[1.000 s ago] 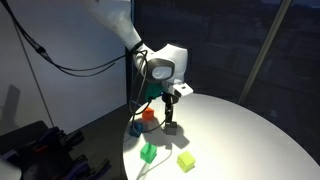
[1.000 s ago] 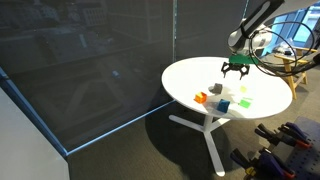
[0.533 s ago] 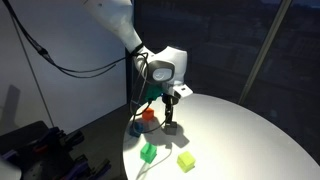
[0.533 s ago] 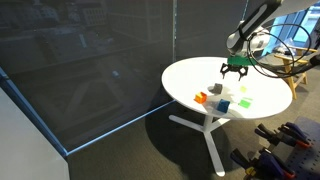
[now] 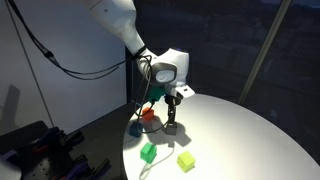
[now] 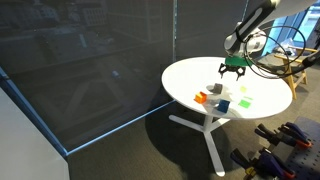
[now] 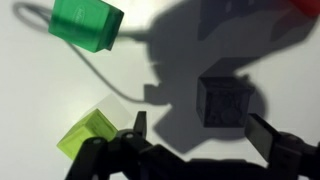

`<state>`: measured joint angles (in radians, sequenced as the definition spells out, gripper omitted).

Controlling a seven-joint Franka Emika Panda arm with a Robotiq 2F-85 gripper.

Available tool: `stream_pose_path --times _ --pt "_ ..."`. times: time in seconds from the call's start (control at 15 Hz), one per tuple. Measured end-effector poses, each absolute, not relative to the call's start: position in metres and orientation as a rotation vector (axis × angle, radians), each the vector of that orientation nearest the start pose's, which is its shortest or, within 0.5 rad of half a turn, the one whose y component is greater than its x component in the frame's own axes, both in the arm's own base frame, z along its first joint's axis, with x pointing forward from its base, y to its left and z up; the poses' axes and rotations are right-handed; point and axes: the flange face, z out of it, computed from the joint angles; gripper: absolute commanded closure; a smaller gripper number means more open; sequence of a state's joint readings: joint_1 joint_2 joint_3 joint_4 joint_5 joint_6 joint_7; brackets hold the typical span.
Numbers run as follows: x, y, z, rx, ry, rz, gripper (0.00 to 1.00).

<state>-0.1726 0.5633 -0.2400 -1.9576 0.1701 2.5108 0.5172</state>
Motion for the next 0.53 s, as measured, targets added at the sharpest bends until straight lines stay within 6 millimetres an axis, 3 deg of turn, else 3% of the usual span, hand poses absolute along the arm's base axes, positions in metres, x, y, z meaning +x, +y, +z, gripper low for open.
stream_pose_path --times 0.53 --pt "0.581 -0.248 0.180 -2.732 1.581 -0.028 0.00"
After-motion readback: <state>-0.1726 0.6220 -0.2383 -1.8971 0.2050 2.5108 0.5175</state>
